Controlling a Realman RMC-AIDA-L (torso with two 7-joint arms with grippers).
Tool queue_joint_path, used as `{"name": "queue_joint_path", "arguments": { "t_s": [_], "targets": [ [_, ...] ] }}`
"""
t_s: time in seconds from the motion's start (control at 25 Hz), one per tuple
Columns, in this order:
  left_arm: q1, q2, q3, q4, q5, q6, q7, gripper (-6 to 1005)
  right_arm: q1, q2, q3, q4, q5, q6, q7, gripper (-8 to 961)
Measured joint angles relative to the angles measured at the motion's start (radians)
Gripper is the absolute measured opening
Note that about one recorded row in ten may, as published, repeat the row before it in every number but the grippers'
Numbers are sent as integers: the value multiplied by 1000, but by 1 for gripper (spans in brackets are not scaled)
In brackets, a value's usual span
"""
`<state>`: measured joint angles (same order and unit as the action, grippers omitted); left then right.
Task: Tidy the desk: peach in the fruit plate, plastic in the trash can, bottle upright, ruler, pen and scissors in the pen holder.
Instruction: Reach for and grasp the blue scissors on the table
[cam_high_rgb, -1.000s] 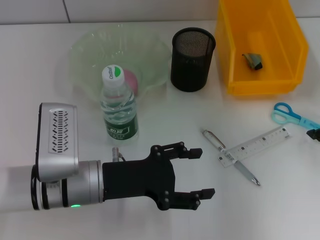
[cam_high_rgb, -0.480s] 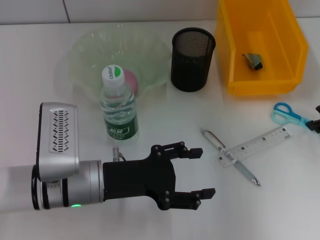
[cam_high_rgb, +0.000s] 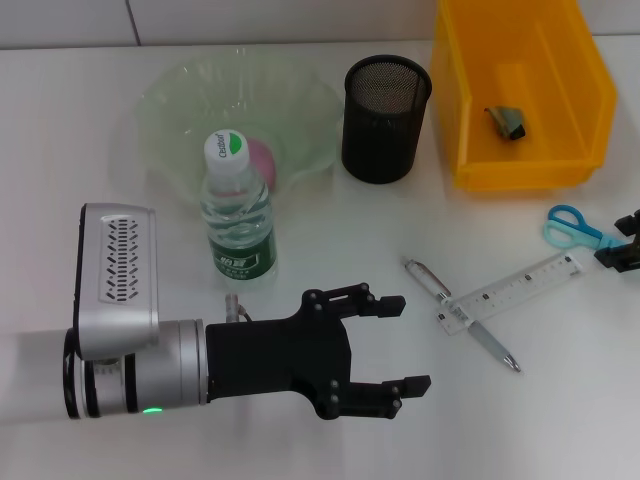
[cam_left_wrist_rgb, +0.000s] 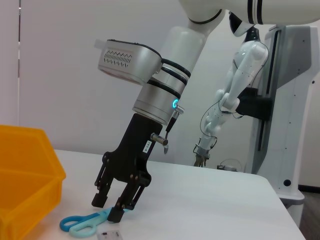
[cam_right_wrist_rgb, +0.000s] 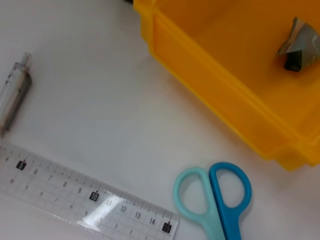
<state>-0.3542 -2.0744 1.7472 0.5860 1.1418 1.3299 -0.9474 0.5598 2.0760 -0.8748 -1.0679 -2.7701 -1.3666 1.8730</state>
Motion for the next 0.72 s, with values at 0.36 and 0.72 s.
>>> {"name": "queue_joint_path", "arguments": {
  "t_s": [0.36, 0.72],
  "targets": [
    [0, 0, 4, 0, -1, 0, -1, 816, 9, -1, 2, 17, 0, 14, 11, 440],
    [0, 0, 0, 0, -1, 0, -7, 816, 21, -5, 3, 48, 0, 16, 12, 323]
  ]
}}
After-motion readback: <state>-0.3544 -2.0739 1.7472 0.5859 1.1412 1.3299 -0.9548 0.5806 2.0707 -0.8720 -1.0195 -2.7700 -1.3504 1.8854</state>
